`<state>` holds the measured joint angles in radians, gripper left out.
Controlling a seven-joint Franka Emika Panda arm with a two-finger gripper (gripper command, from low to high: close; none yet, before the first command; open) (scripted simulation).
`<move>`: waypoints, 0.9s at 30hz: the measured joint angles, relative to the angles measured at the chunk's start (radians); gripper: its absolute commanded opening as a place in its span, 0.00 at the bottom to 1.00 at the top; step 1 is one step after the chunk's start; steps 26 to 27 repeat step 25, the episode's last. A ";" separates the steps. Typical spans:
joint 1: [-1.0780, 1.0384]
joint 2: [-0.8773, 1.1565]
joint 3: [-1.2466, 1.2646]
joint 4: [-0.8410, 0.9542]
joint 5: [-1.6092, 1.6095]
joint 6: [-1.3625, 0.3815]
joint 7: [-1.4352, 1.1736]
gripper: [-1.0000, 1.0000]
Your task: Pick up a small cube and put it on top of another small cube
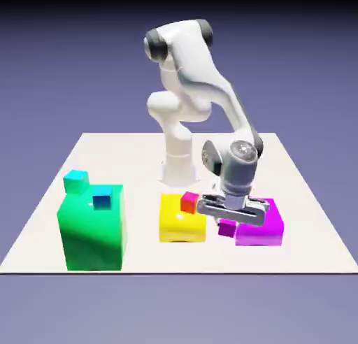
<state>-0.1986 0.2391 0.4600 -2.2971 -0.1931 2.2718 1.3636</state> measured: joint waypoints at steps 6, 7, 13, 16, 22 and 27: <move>0.083 -0.217 -0.150 -0.131 0.093 -0.060 -0.216 0.00; 0.100 -0.254 -0.177 -0.153 0.108 -0.070 -0.252 0.00; 0.189 -0.471 -0.326 -0.284 0.201 -0.130 -0.467 0.00; 0.222 -0.555 -0.384 -0.334 0.237 -0.153 -0.550 0.00; 0.223 -0.428 -0.380 -0.424 0.234 0.064 -0.547 0.00; 0.223 -0.426 -0.380 -0.425 0.231 0.067 -0.545 1.00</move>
